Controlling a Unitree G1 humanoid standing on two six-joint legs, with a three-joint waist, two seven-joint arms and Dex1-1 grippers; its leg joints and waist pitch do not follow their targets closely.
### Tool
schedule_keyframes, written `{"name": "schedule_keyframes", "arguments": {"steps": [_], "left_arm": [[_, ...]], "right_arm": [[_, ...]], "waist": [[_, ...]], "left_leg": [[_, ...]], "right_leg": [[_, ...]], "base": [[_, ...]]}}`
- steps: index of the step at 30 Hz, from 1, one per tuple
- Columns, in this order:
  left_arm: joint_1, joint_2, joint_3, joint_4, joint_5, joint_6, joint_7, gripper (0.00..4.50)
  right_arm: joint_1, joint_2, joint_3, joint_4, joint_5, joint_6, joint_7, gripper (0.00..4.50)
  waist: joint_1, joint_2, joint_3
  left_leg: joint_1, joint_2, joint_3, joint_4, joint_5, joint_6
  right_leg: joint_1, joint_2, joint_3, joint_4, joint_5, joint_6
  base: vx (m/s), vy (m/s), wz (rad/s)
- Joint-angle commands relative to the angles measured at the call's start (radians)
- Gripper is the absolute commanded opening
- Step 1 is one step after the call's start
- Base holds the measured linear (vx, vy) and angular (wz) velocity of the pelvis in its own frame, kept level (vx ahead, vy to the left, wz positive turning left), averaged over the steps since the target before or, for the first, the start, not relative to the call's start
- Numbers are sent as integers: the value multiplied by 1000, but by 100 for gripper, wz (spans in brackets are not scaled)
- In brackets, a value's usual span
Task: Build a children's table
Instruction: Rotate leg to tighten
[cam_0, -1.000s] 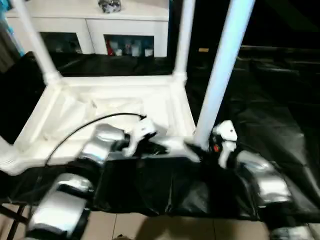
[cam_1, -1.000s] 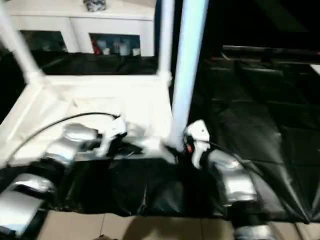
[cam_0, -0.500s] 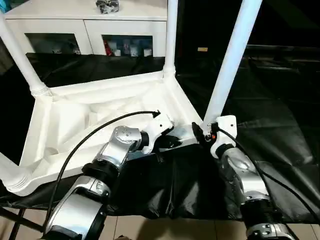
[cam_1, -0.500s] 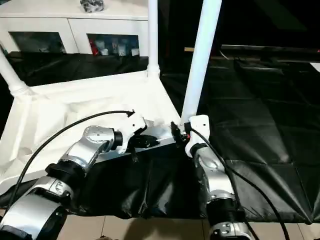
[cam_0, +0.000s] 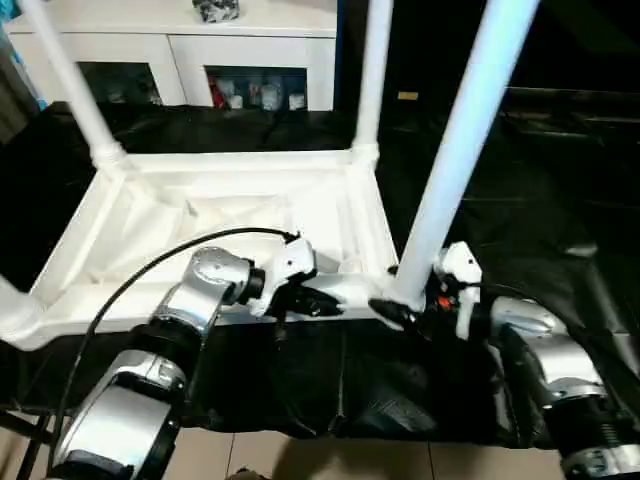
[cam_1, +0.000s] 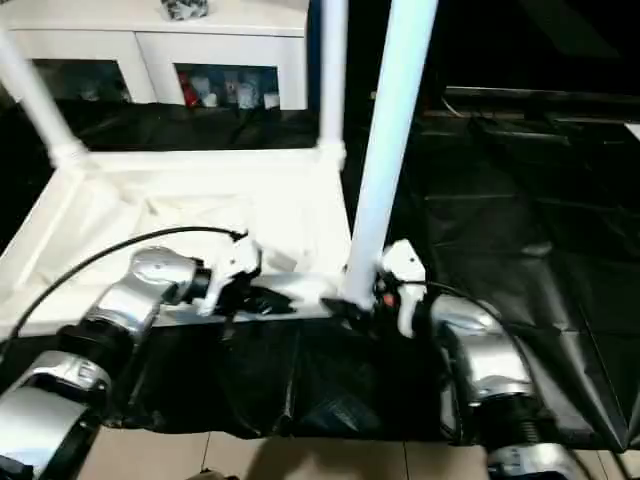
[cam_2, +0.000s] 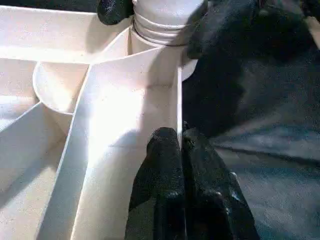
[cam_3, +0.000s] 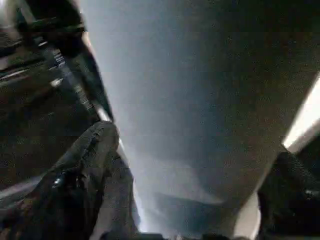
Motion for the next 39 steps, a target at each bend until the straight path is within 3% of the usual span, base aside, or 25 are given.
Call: {"name": "schedule_keyframes", "arguments": {"steps": [1,8,13,16,17,19,23,25,26,30,31,32,35,36,38,39], "left_arm": [[1,-8,-33,27,18,-3,-7,0],[-17,-3,-28,42,-10,-5,-81,0],[-23,-1,-21,53,-21,5,-98,0],[-26,-13,2,54,-29,43,-42,0],[-27,-19,12,55,-32,60,-14,0],[-32,-41,39,57,-38,97,74,0],[-24,-116,76,36,-37,164,283,0],[-18,-150,94,23,-43,188,348,0],[-15,-159,96,18,-44,192,362,0],[1,-179,82,-4,-39,179,370,0],[2,-178,80,-5,-38,177,370,0],[7,-173,70,-5,-33,165,363,0],[8,-163,67,-4,-30,157,359,0],[13,-150,68,-17,-25,155,357,0],[19,-143,68,-29,-24,155,353,0],[25,-138,66,-38,-25,152,344,0]], "right_arm": [[-2,4,63,-38,16,10,85,346],[-4,-13,96,-46,22,27,161,283],[2,12,83,-52,28,30,130,269],[12,59,38,-44,10,11,-10,267],[12,75,20,-34,0,2,-67,267],[15,117,-23,-12,-34,-9,-229,267],[24,231,-110,17,-91,-15,-577,266],[28,271,-121,17,-120,-15,-681,266],[28,284,-121,17,-129,0,-712,266],[34,325,-98,-1,-146,-22,-748,266],[34,326,-98,-2,-147,-25,-750,322],[33,327,-103,-4,-149,-41,-761,336],[28,320,-117,-6,-133,-40,-756,353],[29,297,-121,-19,-137,-42,-752,371],[34,278,-117,-31,-143,-45,-748,382],[40,262,-120,-45,-140,-45,-738,382]], "waist": [[2,-17,-51],[12,-19,-53],[11,-17,-52],[9,-19,-50],[4,-18,-46],[-3,-17,-45],[-15,-17,-46],[-20,-15,-47],[-20,-19,-48],[-18,-16,-50],[-17,-16,-51],[-17,-16,-50],[-19,-14,-49],[-19,-20,-49],[-19,-17,-49],[-19,-23,-49]], "left_leg": [[13,28,-7,-53,-155,95],[14,28,-7,-52,-144,90],[14,28,-8,-52,-143,89],[13,27,-8,-55,-156,78],[14,28,-10,-61,-189,54],[19,28,-11,-65,-222,25],[20,26,-14,-69,-225,0],[17,24,-14,-68,-207,1],[17,22,-13,-66,-186,9],[12,17,-12,-61,-156,51],[11,17,-12,-60,-154,53],[11,17,-13,-61,-156,56],[12,18,-13,-63,-174,53],[12,18,-13,-63,-176,53],[12,19,-13,-63,-173,53],[11,19,-13,-62,-166,57]], "right_leg": [[37,-37,17,-62,17,-278],[36,-39,17,-59,11,-282],[36,-39,16,-59,16,-286],[35,-40,16,-61,-10,-281],[33,-42,17,-68,-85,-268],[28,-44,20,-74,-147,-257],[26,-41,23,-79,-163,-232],[26,-40,22,-76,-126,-229],[29,-37,22,-76,-97,-226],[33,-37,22,-74,-42,-216],[34,-37,22,-73,-40,-215],[34,-38,22,-74,-46,-213],[33,-37,22,-77,-76,-208],[33,-36,22,-77,-82,-206],[33,-36,22,-77,-80,-203],[35,-37,22,-75,-74,-202]], "base": [[0,0,0],[0,0,0],[0,0,0],[0,0,0],[0,0,0],[0,0,0],[0,0,0],[0,0,0],[0,0,0],[0,0,0],[0,0,0],[0,0,0],[0,0,0],[0,0,0],[0,0,0],[0,0,0]]}}
